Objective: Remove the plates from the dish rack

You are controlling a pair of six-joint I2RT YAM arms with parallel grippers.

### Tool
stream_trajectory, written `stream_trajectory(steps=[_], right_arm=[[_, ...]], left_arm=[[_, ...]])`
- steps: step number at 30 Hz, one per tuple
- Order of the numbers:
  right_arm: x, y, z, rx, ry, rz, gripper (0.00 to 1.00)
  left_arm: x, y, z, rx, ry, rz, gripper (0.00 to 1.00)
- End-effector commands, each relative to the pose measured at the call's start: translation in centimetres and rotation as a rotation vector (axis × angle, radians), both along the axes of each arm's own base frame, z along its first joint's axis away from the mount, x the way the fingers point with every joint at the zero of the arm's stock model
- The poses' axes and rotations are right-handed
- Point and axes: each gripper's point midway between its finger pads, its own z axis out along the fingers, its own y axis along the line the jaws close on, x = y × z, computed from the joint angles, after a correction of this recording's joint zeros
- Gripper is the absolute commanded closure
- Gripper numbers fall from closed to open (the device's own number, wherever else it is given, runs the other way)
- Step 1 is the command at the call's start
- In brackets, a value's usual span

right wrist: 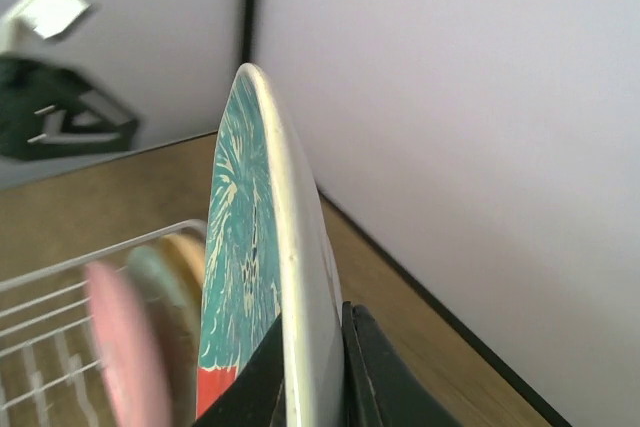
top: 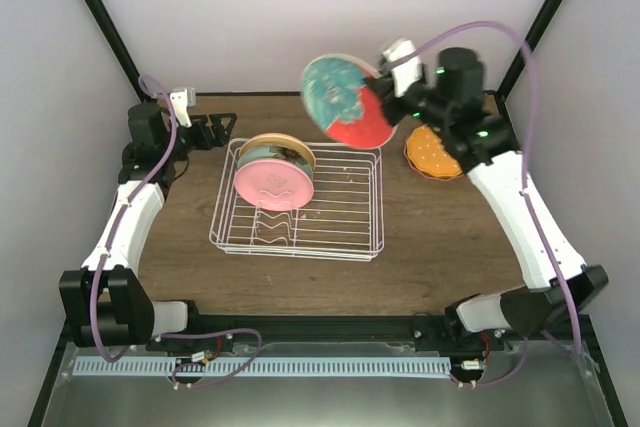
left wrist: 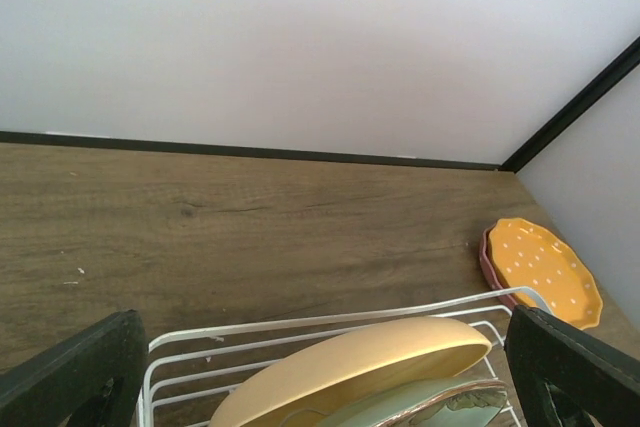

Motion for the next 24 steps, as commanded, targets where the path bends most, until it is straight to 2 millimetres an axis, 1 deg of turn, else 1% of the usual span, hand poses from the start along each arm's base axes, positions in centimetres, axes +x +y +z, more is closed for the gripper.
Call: stream_trajectory(steps=[1,3,4,6,8,9,10,12,13,15,17,21,24], right_arm=[[0.5,-9.7,8.1,0.252,-0.059,-0.311,0.99],[1.3,-13.4,6.5,0.287,0.036,-0.462,0.99],[1.6,-15.0,5.3,0.306,0.103,-0.532,0.99],[2.0,-18.0,2.0,0.341,0.267,-0.674,0.99],[1.8,-20.4,-1.9,0.369,0.448,-0.79,0.99],[1.5,-21.3,-3.8,0.382,0.522,-0.834,0.99],[0.8,-21.9,-5.1,0.404,0.566,-0.862,0.99],[-0.9,-23.1,-7.5,0.47,0.61,-0.913,0.99],[-1.8,-24.1,-8.3,0.508,0.623,-0.947,0.99],[-3.2,-25.2,-10.3,0.553,0.676,-0.994,0.99],[-4.5,-25.7,-12.3,0.575,0.725,-1.032,0.99],[-6.6,-25.7,-15.6,0.59,0.794,-1.08,0.99],[-7.5,-25.5,-18.3,0.593,0.845,-1.095,0.99]], left_arm=[[0.1,-0.5,1.5,-0.006,-0.042,-0.029,0.0],[0.1,-0.6,1.1,-0.006,-0.034,-0.033,0.0],[0.2,-0.6,1.0,-0.006,-0.031,-0.035,0.0],[0.2,-0.7,0.7,-0.009,-0.024,-0.041,0.0],[0.4,-0.8,0.5,-0.01,-0.018,-0.046,0.0],[0.4,-0.8,0.5,-0.01,-0.016,-0.048,0.0],[0.5,-0.9,0.4,-0.01,-0.016,-0.052,0.0],[0.6,-0.9,0.3,-0.008,-0.015,-0.055,0.0],[0.6,-0.9,0.3,-0.006,-0.015,-0.056,0.0],[0.7,-0.9,0.1,-0.005,-0.012,-0.06,0.0],[0.7,-1.0,-0.1,-0.007,-0.006,-0.064,0.0],[0.8,-1.1,-0.7,-0.011,0.009,-0.072,0.0],[1.0,-1.2,-0.8,-0.015,0.012,-0.075,0.0]])
